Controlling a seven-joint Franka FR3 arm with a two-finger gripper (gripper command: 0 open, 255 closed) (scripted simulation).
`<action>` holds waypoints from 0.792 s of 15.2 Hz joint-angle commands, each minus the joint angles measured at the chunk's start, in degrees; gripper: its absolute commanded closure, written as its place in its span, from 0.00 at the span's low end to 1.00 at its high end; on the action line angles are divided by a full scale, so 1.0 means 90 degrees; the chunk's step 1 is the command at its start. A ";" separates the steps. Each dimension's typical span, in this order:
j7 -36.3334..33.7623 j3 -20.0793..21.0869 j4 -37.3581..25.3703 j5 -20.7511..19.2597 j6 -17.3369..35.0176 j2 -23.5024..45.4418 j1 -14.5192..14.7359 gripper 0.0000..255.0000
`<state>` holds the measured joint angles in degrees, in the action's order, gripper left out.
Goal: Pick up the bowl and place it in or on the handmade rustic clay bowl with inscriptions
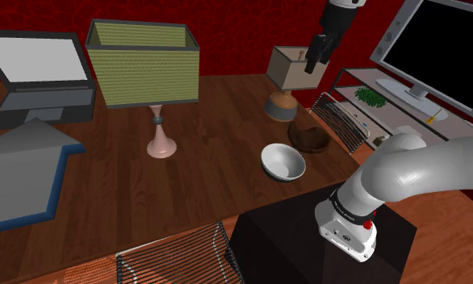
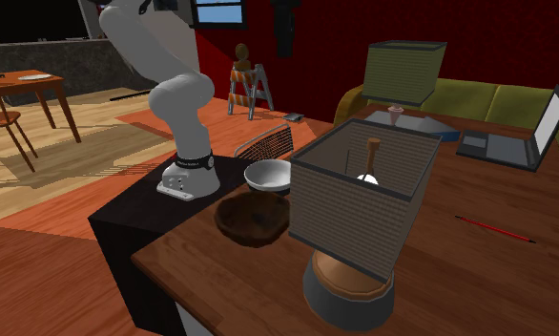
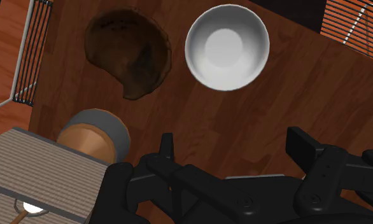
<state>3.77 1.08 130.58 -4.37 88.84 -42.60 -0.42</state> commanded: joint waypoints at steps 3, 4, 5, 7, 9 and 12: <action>-0.0209 0.0158 0.0488 0.0036 0.0307 -0.0157 0.0032 0.00; -0.0314 0.0239 0.0722 0.0057 0.0461 -0.0225 0.0049 0.00; -0.0419 0.0322 0.0950 0.0080 0.0616 -0.0285 0.0069 0.00; -0.0634 0.0493 0.1389 0.0131 0.0931 -0.0380 0.0114 0.00; -0.0854 0.0670 0.1803 0.0190 0.1255 -0.0439 0.0166 0.00; -0.1195 0.0956 0.2378 0.0291 0.1765 -0.0452 0.0256 0.00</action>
<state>-6.18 9.09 149.79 -1.83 102.61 -46.66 1.79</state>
